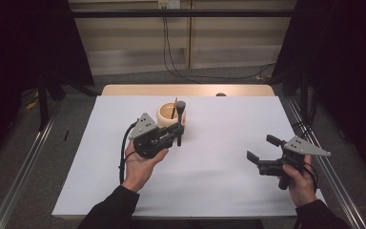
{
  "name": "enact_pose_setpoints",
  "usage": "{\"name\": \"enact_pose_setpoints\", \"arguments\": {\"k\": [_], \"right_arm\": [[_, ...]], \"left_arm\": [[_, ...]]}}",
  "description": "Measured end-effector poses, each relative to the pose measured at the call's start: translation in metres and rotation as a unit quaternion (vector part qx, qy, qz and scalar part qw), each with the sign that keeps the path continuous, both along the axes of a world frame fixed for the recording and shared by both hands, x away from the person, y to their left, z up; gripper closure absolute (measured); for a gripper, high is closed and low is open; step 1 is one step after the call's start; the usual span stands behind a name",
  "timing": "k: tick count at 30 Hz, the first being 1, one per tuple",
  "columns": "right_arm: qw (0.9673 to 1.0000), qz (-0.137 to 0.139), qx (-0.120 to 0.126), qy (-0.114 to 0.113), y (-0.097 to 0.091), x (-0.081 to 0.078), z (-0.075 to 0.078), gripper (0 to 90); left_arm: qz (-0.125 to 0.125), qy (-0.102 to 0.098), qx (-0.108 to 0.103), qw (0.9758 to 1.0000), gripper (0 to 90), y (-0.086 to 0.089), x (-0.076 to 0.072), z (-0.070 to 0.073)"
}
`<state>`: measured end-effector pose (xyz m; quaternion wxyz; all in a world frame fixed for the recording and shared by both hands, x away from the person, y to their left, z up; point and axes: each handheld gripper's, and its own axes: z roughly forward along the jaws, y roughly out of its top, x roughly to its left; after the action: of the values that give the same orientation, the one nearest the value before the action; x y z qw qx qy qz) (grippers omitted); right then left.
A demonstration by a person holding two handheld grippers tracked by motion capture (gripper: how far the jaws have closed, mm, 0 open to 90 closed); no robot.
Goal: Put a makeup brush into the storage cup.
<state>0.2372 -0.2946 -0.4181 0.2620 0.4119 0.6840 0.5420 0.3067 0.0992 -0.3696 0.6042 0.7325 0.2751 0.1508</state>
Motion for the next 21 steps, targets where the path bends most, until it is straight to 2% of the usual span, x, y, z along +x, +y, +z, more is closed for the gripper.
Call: {"name": "enact_pose_setpoints", "arguments": {"k": [4,5,8,9,13,14,15,17,19,21], "right_arm": [[0.9999,-0.008,0.001,-0.009,-0.004,-0.009,-0.002,1.2],[0.9999,-0.011,0.003,-0.011,-0.004,-0.012,-0.003,0.7],[0.9996,-0.024,0.004,-0.014,-0.009,-0.018,-0.006,0.0],[0.9995,-0.030,0.008,-0.011,-0.010,-0.020,-0.008,0.1],[0.9991,-0.040,0.015,-0.009,-0.015,-0.026,-0.012,0.5],[0.9987,-0.043,0.025,-0.006,-0.015,-0.028,-0.012,0.5],[0.9988,-0.041,0.023,-0.008,-0.017,-0.029,-0.012,0.5],[0.9983,-0.047,0.033,-0.008,-0.016,-0.032,-0.012,0.5],[0.9984,-0.045,0.033,-0.007,-0.016,-0.033,-0.014,0.9],[0.9982,-0.049,0.033,-0.002,-0.017,-0.033,-0.017,0.9]], "left_arm": [[0.001,-0.003,-0.009,1.0000,79.6,0.004,0.003,0.005],[0.002,-0.006,-0.002,1.0000,79.6,0.006,0.004,0.007],[-0.001,-0.004,-0.013,0.9999,79.6,0.007,0.007,0.009],[-0.004,-0.007,-0.005,1.0000,79.7,0.009,0.009,0.010],[0.007,-0.006,-0.016,0.9998,79.6,0.012,0.013,0.013],[0.012,-0.007,-0.013,0.9998,79.6,0.013,0.014,0.014],[0.015,-0.006,-0.018,0.9997,79.6,0.013,0.015,0.015],[0.020,-0.008,-0.012,0.9997,79.6,0.015,0.018,0.017],[0.022,-0.009,-0.017,0.9996,79.6,0.017,0.020,0.020],[0.015,-0.009,-0.019,0.9997,79.6,0.020,0.023,0.023]]}}
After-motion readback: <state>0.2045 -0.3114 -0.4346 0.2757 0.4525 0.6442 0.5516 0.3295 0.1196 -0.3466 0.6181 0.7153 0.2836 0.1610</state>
